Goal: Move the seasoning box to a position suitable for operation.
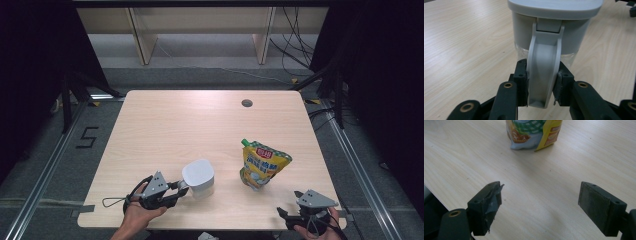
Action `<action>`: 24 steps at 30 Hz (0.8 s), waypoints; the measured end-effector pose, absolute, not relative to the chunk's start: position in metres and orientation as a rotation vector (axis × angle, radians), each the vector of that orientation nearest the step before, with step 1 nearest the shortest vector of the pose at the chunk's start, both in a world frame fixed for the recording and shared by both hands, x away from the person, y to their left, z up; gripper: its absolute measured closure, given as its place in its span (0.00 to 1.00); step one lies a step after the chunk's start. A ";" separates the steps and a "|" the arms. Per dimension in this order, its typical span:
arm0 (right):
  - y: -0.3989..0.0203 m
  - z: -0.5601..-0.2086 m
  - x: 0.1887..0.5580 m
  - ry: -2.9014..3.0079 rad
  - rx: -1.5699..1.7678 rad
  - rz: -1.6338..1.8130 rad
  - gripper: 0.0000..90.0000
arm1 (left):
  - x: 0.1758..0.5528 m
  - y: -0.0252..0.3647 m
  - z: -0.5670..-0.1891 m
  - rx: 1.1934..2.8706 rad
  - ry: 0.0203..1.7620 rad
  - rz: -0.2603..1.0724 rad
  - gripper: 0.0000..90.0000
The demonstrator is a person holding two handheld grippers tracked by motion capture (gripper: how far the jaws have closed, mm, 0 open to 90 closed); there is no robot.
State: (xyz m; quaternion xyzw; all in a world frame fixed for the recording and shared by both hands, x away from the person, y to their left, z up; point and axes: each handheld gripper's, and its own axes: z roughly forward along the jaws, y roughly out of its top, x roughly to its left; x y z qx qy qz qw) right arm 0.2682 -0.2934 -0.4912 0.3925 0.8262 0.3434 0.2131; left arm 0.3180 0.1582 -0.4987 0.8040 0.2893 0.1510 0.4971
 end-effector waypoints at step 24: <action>-0.292 -0.493 0.270 2.305 1.078 0.951 0.22 | 0.334 0.160 -0.502 1.924 0.693 0.456 0.77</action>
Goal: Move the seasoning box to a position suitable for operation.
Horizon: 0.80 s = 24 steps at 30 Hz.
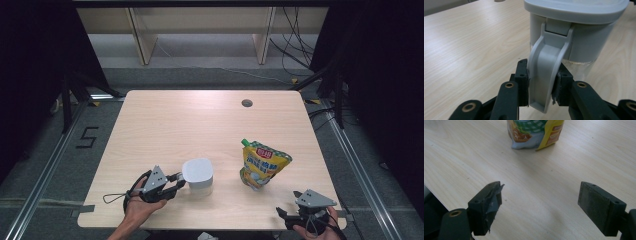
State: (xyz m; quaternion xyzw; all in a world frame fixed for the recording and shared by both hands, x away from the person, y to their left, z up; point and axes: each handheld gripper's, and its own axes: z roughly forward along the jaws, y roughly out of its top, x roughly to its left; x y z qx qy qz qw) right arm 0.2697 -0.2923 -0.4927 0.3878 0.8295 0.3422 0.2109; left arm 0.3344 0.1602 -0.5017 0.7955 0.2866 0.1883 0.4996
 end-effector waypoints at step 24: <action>-0.293 -0.492 0.269 2.289 1.068 0.948 0.22 | 0.315 0.135 -0.501 1.966 0.556 0.342 0.77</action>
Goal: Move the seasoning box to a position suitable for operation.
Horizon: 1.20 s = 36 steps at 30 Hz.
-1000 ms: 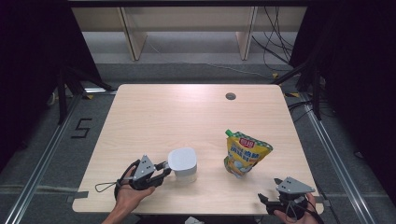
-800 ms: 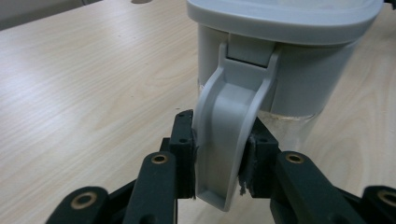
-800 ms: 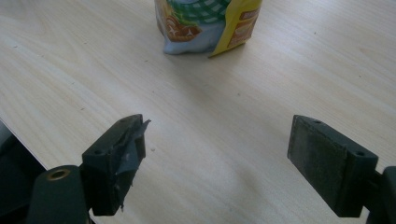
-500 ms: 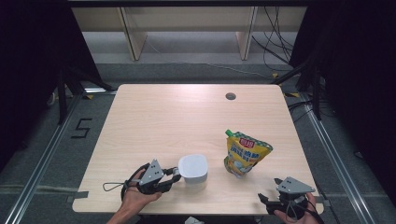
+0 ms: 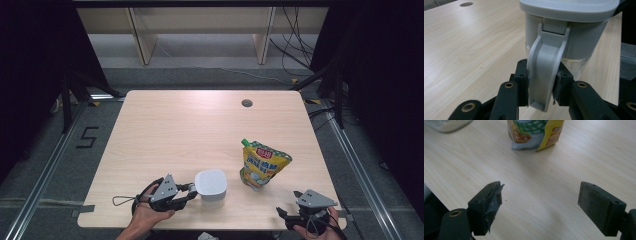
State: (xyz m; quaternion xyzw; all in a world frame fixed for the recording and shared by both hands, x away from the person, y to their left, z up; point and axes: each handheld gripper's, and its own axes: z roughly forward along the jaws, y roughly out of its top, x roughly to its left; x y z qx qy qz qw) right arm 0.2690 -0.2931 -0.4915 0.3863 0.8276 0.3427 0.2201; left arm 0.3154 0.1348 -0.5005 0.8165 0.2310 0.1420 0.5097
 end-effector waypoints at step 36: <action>-0.295 -0.492 0.270 2.296 1.093 0.979 0.23 | 0.302 0.142 -0.454 1.922 0.636 0.242 0.30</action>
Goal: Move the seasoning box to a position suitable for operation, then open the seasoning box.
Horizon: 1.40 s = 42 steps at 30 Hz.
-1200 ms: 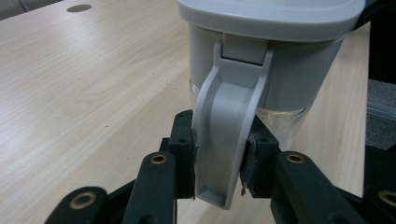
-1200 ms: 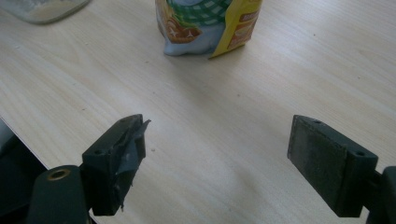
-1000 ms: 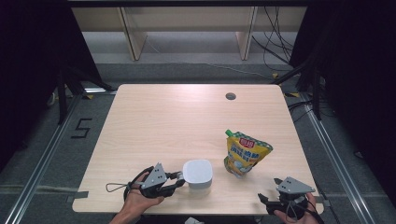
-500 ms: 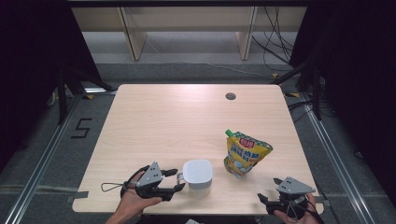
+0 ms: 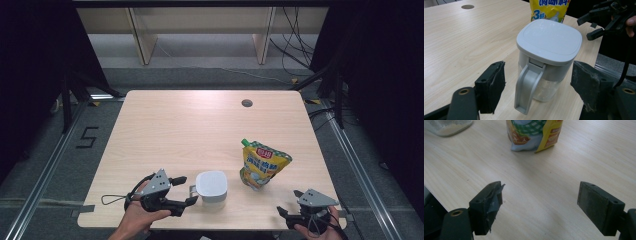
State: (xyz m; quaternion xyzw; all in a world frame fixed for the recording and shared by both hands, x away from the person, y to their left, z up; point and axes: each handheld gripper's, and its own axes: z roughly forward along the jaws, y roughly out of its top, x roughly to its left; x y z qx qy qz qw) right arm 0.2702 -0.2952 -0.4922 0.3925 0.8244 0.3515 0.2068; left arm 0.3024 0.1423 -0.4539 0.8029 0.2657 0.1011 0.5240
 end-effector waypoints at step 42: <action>-0.281 -0.483 0.264 2.302 0.962 1.031 0.48 | 0.313 0.124 -0.439 1.883 0.645 0.320 0.99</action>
